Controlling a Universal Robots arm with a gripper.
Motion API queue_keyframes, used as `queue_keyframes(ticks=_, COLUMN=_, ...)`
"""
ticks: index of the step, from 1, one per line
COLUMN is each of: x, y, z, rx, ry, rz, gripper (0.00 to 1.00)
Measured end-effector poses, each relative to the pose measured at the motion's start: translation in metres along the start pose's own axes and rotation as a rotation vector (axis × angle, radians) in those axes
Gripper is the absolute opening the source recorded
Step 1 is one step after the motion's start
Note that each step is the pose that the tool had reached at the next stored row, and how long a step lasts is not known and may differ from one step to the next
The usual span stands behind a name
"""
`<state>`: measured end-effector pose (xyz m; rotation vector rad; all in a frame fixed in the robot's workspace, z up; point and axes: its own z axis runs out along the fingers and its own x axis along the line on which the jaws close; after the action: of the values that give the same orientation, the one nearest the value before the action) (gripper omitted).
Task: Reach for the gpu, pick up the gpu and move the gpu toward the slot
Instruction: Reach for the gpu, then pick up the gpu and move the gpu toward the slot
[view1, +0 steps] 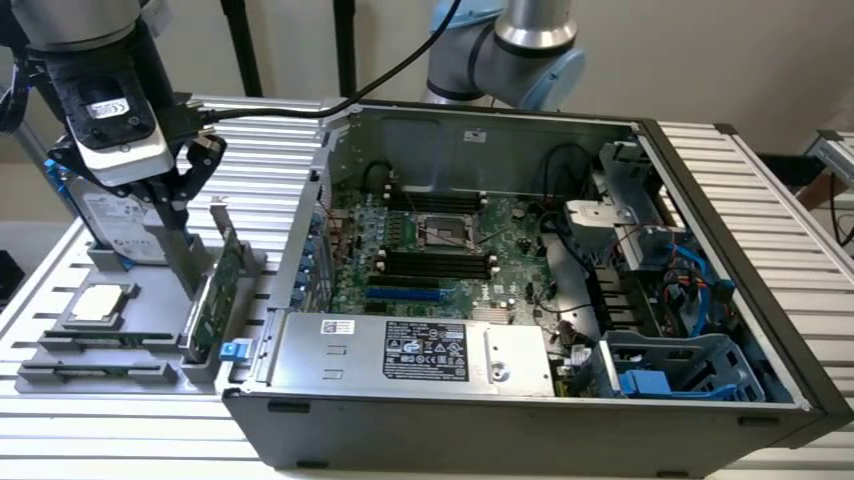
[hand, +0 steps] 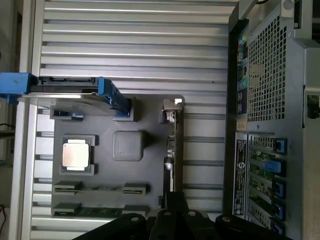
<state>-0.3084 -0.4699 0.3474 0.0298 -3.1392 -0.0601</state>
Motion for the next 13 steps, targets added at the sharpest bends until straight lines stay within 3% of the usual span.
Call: queue_keyframes(ticks=13, x=0.0000, y=-0.0001, z=0.0001, rx=0.0000, ry=-0.0002, rz=0.000, gripper=0.11)
